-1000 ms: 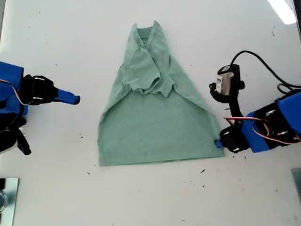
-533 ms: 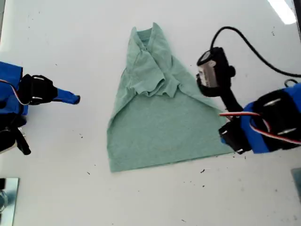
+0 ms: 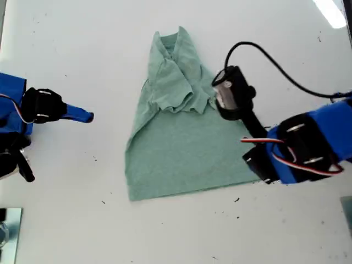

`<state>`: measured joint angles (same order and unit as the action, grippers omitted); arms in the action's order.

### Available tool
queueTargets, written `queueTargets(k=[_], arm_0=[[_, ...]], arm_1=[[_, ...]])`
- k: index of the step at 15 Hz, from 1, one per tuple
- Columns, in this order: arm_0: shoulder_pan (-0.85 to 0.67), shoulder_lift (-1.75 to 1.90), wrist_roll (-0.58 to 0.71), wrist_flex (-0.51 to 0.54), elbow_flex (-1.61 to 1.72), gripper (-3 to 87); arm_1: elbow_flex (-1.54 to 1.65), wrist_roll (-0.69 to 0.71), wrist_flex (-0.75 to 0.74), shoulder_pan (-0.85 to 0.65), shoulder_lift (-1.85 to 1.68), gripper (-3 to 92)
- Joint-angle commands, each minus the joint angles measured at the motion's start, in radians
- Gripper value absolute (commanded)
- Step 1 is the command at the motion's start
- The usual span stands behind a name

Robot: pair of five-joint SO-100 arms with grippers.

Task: Fold t shirt

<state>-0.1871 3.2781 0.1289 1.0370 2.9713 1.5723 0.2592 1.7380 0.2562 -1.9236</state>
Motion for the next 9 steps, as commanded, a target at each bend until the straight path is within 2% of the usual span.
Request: queueTargets(k=[1,2,3,5,7,9], arm_0=[[0.011,0.005,0.003,-0.012,-0.006,-0.3],[0.009,0.005,0.003,-0.012,-0.006,-0.3],[0.011,0.006,0.003,-0.012,-0.006,-0.3],[0.017,0.011,0.002,-0.009,-0.008,-0.3],[0.028,0.011,-0.006,-0.008,-0.008,-0.3],[0.035,0.011,-0.011,-0.005,-0.009,-0.3]], arm_1=[[0.236,-0.051,-0.029,-0.014,-0.350,4.8],[0.396,-0.084,-0.069,-0.011,-0.520,31.2],[0.592,-0.106,-0.156,-0.006,-0.727,36.2],[1.005,-0.146,-0.321,-0.014,-1.215,34.1],[1.252,-0.176,-0.310,-0.034,-1.519,27.5],[1.261,-0.124,-0.290,-0.086,-1.568,27.2]])
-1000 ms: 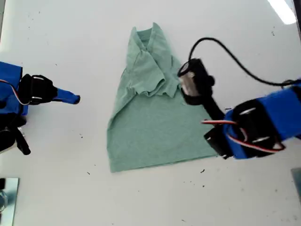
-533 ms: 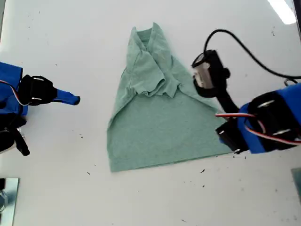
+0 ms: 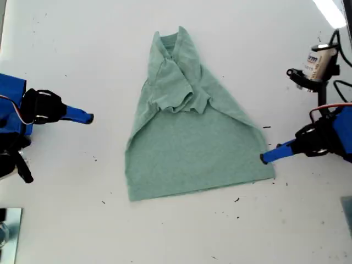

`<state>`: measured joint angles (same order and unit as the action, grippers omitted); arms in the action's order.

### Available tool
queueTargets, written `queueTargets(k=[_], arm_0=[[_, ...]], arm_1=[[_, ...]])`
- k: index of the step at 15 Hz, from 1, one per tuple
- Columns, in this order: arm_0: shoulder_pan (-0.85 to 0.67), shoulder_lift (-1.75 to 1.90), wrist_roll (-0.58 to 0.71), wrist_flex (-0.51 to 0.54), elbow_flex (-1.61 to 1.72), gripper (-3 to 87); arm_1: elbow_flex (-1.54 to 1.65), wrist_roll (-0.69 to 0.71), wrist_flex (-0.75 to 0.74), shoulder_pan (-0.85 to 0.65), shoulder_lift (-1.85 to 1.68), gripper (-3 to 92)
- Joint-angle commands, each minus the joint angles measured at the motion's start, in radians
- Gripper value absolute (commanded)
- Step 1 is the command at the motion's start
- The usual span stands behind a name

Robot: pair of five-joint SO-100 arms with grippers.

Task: Fold t shirt

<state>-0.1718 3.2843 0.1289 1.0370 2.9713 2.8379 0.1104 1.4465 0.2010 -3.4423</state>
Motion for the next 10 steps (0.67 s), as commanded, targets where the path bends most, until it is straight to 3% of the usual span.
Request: queueTargets(k=[1,5,10], arm_0=[[0.020,0.005,-0.011,-0.005,-0.009,-0.3],[0.009,0.005,-0.011,-0.006,-0.008,-0.3],[-0.005,0.005,-0.005,-0.008,-0.008,-0.3]], arm_1=[[-0.023,0.038,0.015,-0.037,-0.049,27.5],[-0.003,-0.011,-0.060,0.014,0.101,28.8],[-0.245,-0.014,-0.230,0.040,0.799,29.2]])
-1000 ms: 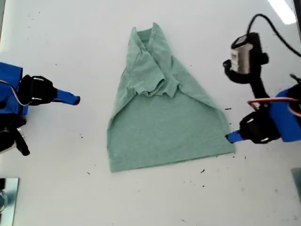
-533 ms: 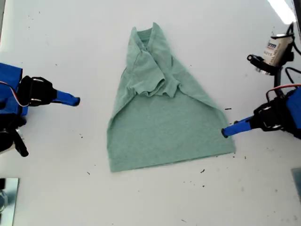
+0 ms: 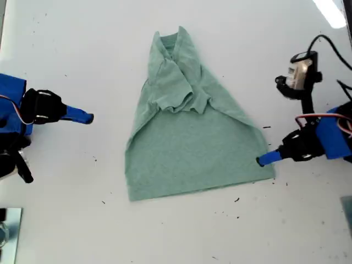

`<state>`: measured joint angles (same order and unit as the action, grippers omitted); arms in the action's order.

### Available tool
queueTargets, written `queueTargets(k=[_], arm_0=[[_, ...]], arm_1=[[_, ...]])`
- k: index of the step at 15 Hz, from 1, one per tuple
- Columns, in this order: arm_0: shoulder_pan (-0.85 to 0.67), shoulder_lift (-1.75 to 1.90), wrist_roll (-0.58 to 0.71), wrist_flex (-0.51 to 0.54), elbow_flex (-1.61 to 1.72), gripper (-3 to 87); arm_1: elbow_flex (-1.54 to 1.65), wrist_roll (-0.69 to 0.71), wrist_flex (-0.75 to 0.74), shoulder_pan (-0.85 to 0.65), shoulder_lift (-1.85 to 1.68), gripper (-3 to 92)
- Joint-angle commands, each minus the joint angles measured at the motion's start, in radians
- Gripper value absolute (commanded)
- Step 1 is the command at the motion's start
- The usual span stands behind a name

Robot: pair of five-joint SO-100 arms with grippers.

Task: Fold t shirt

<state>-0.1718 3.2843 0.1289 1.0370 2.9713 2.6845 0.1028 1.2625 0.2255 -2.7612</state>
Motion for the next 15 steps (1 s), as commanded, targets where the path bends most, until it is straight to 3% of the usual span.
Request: queueTargets(k=[1,4,5,7,9,15], arm_0=[[-0.005,0.005,-0.005,-0.008,-0.008,-0.3],[-0.005,0.005,-0.005,-0.008,-0.008,-0.3],[-0.005,0.005,-0.005,-0.008,-0.008,-0.3],[-0.005,0.005,-0.005,-0.008,-0.008,-0.3],[-0.002,0.005,-0.005,-0.008,-0.008,-0.3],[0.009,0.011,-0.006,-0.006,-0.008,-0.3]], arm_1=[[-0.103,-0.008,-0.075,0.021,0.167,28.9],[-0.183,-0.038,-0.149,0.057,0.407,27.9],[-0.218,-0.046,-0.176,0.066,0.515,24.5],[-0.245,-0.035,-0.215,0.069,0.615,2.6],[-0.256,-0.014,-0.193,0.066,0.607,2.6],[-0.735,0.127,0.347,0.037,0.634,-0.8]])
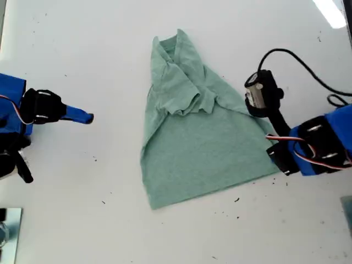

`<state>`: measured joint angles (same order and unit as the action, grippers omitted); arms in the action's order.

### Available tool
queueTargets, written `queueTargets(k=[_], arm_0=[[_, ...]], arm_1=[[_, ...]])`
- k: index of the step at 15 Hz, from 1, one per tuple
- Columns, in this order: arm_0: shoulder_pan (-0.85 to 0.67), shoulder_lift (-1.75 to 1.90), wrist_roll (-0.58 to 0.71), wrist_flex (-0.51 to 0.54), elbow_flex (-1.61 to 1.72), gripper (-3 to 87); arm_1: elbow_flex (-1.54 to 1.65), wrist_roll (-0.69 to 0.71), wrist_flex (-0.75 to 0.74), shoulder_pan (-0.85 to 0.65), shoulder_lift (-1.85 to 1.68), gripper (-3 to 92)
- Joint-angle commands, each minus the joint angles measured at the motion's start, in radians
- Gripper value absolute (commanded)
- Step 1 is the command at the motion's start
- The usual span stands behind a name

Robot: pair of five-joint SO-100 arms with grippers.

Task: Fold t shirt

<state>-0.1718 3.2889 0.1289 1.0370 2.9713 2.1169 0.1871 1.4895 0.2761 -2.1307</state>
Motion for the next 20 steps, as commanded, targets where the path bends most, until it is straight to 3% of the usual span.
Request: queueTargets(k=[1,5,7,8,9,10,12,14,16,20], arm_0=[[0.012,0.006,-0.006,-0.006,-0.008,-0.3],[0.023,0.008,-0.011,-0.003,-0.008,-0.3],[0.023,0.009,-0.011,-0.003,-0.008,-0.3],[0.023,0.009,-0.011,-0.003,-0.008,-0.3],[0.023,0.011,-0.011,-0.003,-0.008,-0.3],[0.023,0.011,-0.011,-0.003,-0.008,-0.3],[0.023,0.014,-0.011,-0.003,-0.008,-0.3],[0.023,0.015,-0.011,-0.003,-0.006,-0.3],[0.023,0.020,-0.011,-0.002,-0.006,-0.3],[0.023,0.023,-0.011,-0.002,-0.005,-0.3]], arm_1=[[-0.307,0.074,0.195,-0.021,0.061,-0.8],[-0.848,0.193,0.242,-0.034,0.449,-1.0],[-1.022,0.210,0.163,-0.035,0.614,-1.1],[-0.992,0.218,0.044,-0.035,0.634,-1.3],[-0.936,0.241,-0.107,-0.037,0.650,18.2],[-0.937,0.278,-0.181,-0.040,0.703,32.0],[-0.969,0.273,-0.120,-0.031,0.706,30.1],[-0.979,0.253,0.061,-0.043,0.571,29.1],[-0.914,0.245,0.241,-0.069,0.416,29.1],[-0.127,0.210,0.097,-0.222,-0.189,27.9]])
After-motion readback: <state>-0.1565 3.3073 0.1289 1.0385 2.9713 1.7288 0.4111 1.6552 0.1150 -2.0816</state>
